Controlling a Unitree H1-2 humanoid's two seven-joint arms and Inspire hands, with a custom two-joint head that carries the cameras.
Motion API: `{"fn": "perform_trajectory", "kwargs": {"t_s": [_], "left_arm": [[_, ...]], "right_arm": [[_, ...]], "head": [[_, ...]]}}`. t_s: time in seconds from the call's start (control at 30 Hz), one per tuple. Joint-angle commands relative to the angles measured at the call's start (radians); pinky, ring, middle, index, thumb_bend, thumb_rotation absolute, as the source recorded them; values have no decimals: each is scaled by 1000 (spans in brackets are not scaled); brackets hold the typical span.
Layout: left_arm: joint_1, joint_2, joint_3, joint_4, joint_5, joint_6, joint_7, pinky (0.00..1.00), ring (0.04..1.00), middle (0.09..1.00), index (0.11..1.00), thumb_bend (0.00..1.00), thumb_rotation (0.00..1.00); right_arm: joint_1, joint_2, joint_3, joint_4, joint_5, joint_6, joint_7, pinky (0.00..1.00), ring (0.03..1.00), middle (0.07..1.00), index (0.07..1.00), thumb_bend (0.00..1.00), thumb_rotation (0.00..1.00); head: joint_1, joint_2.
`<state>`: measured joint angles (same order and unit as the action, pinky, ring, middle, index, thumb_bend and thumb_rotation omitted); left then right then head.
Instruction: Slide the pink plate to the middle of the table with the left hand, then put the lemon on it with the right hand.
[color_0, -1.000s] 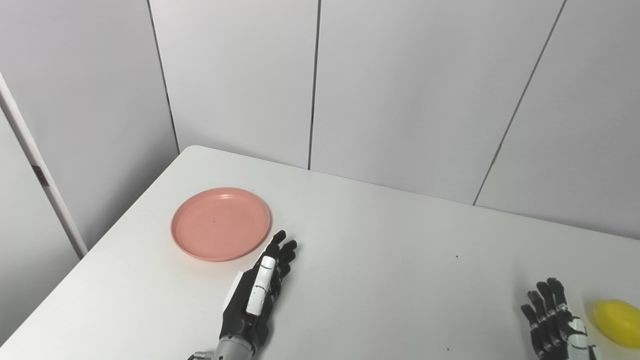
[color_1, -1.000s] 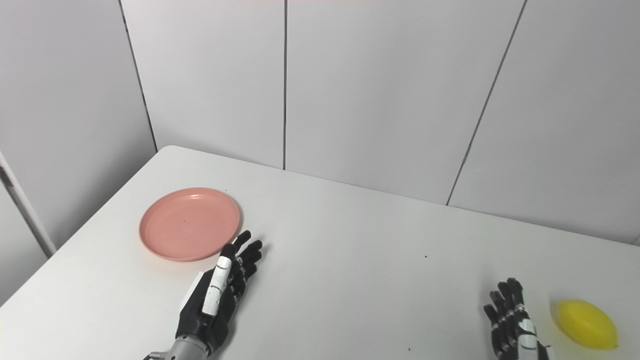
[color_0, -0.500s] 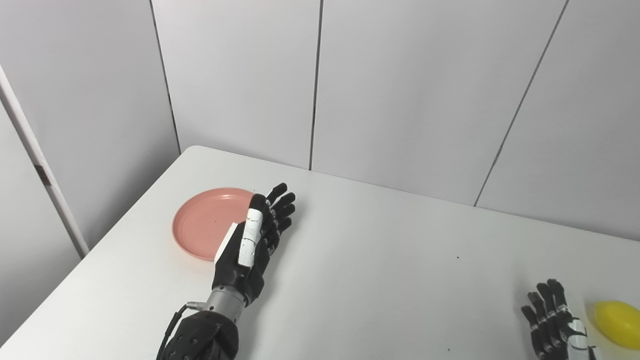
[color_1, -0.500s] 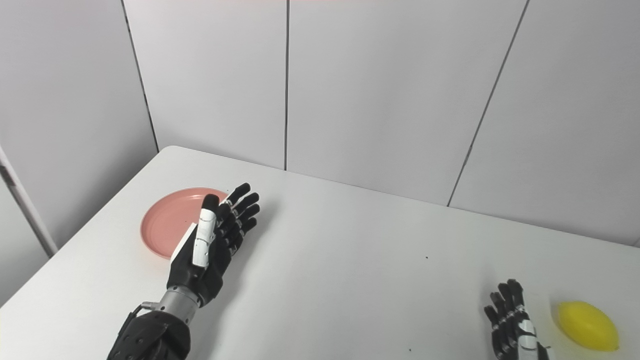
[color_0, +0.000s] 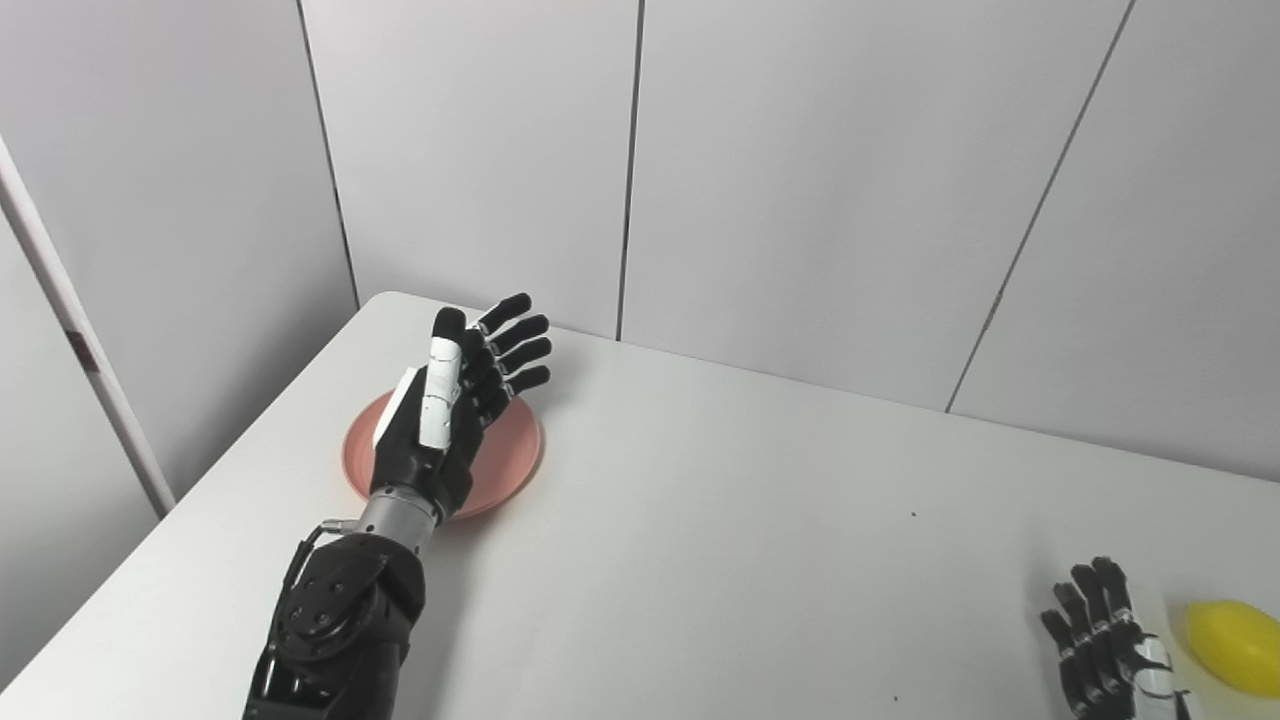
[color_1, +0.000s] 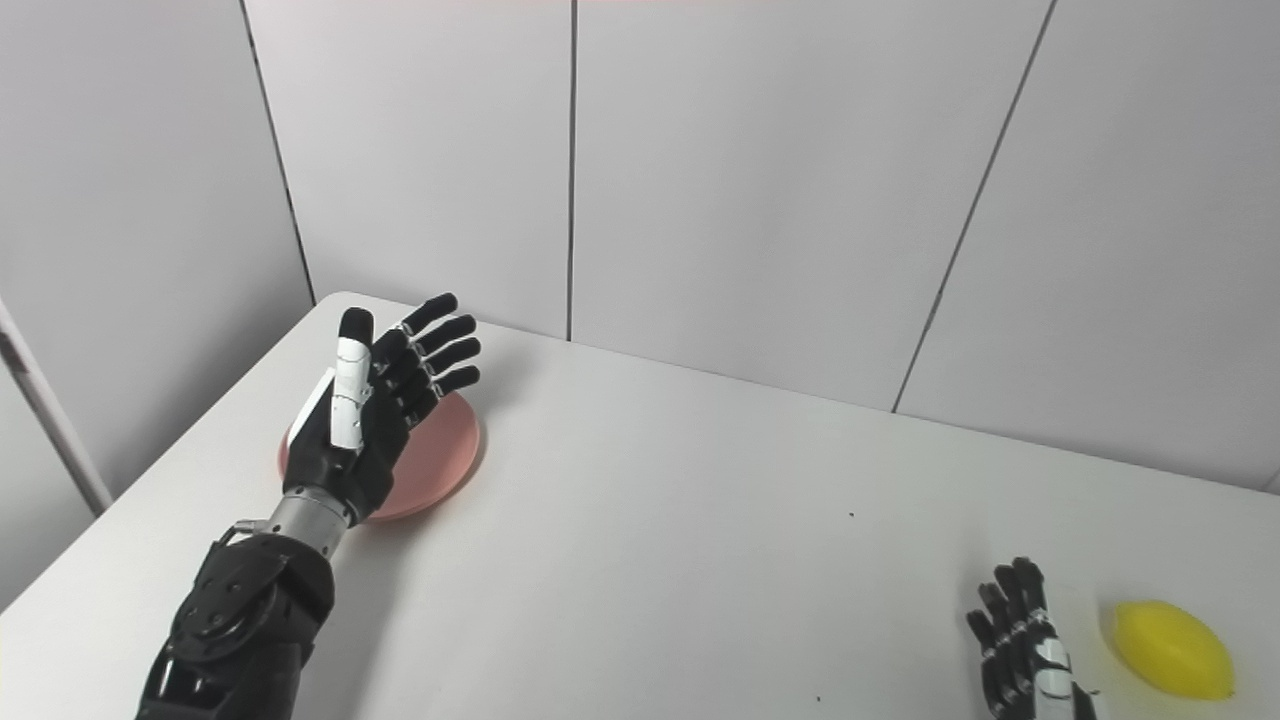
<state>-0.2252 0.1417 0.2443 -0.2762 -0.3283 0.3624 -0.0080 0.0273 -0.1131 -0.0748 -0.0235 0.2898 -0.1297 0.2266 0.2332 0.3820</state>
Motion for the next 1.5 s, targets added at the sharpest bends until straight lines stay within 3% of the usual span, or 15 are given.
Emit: {"fn": "perform_trajectory", "kwargs": {"t_s": [0.0, 0.17, 0.4, 0.83, 1.17, 1.47], "left_arm": [[-66, 46, 17, 17, 4, -81, -16, 784, 796, 793, 807, 1000, 954], [-117, 117, 31, 83, 42, -100, -10, 803, 816, 810, 838, 1000, 954], [-161, 183, 52, 191, 67, -175, -26, 778, 811, 810, 806, 1000, 989], [-226, 251, 122, 375, 78, -267, -5, 666, 746, 755, 782, 1000, 970], [-261, 298, 149, 539, 86, -331, 3, 684, 757, 761, 780, 1000, 968], [-268, 300, 157, 661, 88, -352, 24, 713, 774, 762, 780, 1000, 965]], "right_arm": [[53, 20, 9, 99, 3, -42, 15, 1000, 1000, 1000, 1000, 637, 1000], [55, 17, 10, 99, 8, -38, 21, 1000, 1000, 1000, 1000, 626, 1000], [56, 15, 7, 104, 8, -42, 23, 1000, 1000, 1000, 1000, 634, 1000], [59, 15, 3, 99, 12, -34, 21, 1000, 1000, 1000, 1000, 633, 1000], [62, 14, 3, 95, 13, -32, 22, 1000, 1000, 1000, 1000, 631, 1000], [65, 13, 4, 84, 6, -28, 17, 1000, 1000, 1000, 1000, 637, 1000]], "head": [[0, 1], [-2, 2], [-1, 3], [0, 5], [0, 6], [-5, 12]]}}
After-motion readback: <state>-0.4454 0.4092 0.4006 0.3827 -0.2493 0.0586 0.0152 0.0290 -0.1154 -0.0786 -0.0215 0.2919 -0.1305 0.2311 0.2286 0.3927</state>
